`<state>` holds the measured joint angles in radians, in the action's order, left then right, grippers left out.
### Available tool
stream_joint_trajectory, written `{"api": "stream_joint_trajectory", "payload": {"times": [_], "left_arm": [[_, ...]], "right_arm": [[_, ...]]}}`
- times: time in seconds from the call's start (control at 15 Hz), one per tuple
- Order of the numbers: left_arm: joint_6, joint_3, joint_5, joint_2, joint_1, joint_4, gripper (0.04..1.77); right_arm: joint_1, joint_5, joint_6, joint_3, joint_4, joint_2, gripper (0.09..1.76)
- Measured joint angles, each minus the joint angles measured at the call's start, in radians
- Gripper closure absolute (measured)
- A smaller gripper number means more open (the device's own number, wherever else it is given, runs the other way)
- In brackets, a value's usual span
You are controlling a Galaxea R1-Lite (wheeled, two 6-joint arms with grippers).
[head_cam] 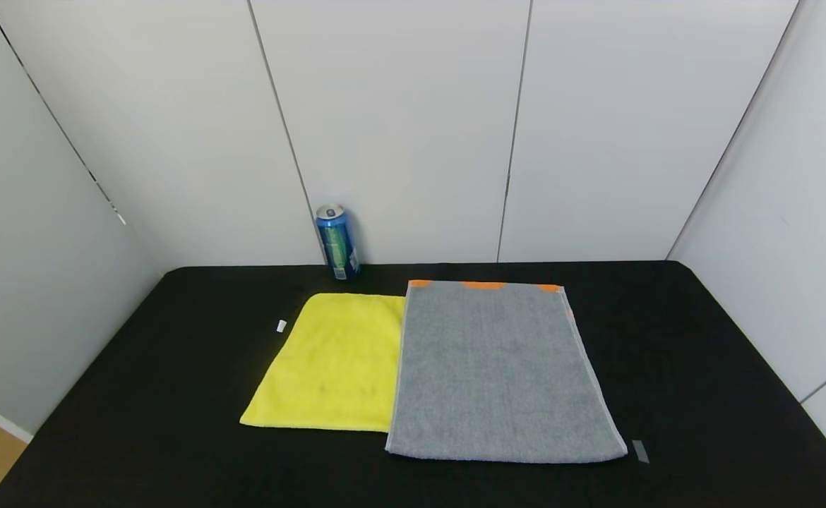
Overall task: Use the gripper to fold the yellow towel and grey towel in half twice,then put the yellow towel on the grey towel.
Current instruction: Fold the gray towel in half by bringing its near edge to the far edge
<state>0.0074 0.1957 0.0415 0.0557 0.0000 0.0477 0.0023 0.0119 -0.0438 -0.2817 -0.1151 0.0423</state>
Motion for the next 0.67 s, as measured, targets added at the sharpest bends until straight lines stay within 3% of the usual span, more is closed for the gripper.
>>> {"api": "stream_joint_trajectory", "payload": {"times": [0.4, 0.67], "left_arm": [[0.006, 0.221, 0.034, 0.270, -0.026, -0.008, 0.09], [0.052, 0.372, 0.105, 0.519, -0.037, -0.009, 0.09]], "right_arm": [[0.017, 0.015, 0.005, -0.238, -0.004, 0.237, 0.14], [0.040, 0.019, 0.005, -0.341, -0.006, 0.452, 0.14]]}}
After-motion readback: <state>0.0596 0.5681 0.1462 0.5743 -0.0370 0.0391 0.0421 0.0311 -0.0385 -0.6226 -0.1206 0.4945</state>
